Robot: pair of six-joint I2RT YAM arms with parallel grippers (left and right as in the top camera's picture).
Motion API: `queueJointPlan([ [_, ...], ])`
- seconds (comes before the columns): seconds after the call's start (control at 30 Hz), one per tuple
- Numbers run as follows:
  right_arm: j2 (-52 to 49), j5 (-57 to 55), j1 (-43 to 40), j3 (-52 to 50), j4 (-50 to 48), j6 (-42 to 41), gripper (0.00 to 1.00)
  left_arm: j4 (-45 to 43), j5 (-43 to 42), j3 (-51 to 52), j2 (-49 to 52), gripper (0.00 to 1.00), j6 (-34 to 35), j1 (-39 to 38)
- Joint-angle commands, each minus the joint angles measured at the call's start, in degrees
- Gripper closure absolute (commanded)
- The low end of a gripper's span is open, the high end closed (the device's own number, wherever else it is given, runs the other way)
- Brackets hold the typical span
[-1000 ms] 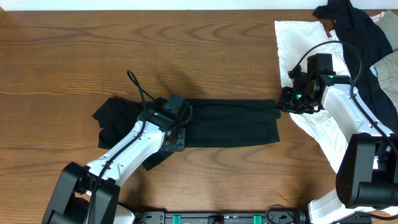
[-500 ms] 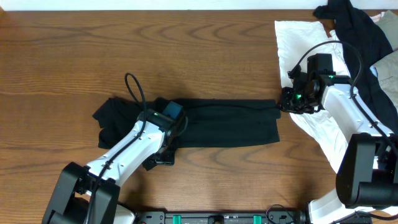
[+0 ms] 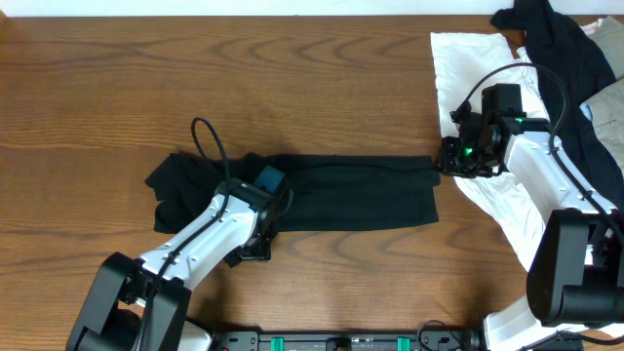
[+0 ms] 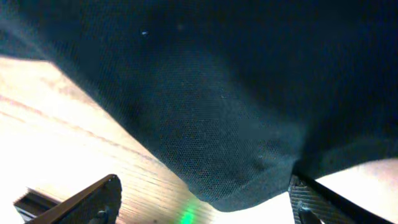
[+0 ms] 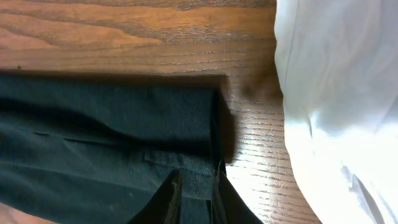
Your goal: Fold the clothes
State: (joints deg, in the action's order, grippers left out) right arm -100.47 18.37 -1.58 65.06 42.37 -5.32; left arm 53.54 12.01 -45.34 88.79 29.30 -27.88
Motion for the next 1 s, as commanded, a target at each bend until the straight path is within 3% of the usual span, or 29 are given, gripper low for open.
queueJointPlan([
  [0.0,1.03,-0.17,-0.39,-0.02,-0.07,1.36,0.85,-0.02,-1.05,0.35,0.33,0.11,12.35,-0.07],
  [0.23,1.03,-0.20,-0.39,-0.02,0.15,1.79,0.84,-1.92,-4.13,1.53,0.31,0.11,19.23,-0.07],
  [0.47,1.03,-0.17,-0.39,-0.02,0.76,1.79,0.84,-4.68,-5.42,3.43,0.31,0.33,18.80,3.72],
  [0.7,1.03,-0.17,-0.39,-0.02,0.98,1.77,0.84,-6.32,-5.40,3.91,0.31,0.34,18.47,8.94],
  [0.97,1.03,-0.20,-0.39,-0.02,1.86,1.79,0.84,-7.78,-6.38,3.89,0.22,0.38,15.96,9.75],
])
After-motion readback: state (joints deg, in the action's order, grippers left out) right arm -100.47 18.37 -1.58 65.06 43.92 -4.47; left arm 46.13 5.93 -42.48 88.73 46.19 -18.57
